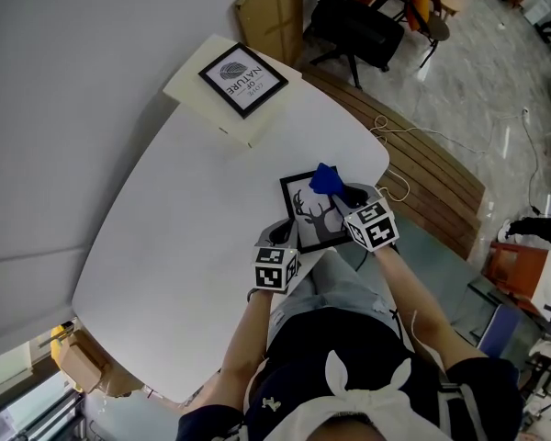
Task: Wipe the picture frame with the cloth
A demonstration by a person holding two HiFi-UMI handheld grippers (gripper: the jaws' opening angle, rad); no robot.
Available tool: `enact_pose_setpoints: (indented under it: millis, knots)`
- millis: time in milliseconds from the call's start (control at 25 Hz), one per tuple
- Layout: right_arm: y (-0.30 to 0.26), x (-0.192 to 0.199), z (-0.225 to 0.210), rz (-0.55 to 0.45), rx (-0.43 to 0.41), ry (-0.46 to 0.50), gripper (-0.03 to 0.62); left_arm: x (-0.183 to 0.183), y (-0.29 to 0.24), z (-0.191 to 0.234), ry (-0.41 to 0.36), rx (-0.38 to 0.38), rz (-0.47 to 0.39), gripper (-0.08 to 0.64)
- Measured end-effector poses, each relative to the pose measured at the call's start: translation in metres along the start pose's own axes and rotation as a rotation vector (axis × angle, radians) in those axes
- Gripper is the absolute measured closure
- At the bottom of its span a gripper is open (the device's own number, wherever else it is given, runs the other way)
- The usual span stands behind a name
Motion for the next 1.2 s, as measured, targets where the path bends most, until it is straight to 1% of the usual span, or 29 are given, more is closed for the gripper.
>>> enact_pose_setpoints:
  millis: [600,1200]
  knots:
    - [-0.001,0.002,0.008,-0.006,-0.017,0.01,0.503,-0.001,0.0,0.001,0.005,-0.002,-0.005,0.557]
    - [-0.006,-0.003,0.024,-0.003,-0.054,0.065,0.503,-0.001,0.001,-0.001,0.002,0.002,-0.001,0.557]
Point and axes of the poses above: the fingertips, and each gripper's own axes: y backward along the fingers, z to its left, x out of its underside, the point moved 9 cm from there along y, backward along the fingers, and after that the axes turned 13 degrees about x, right-handed, at the moved point
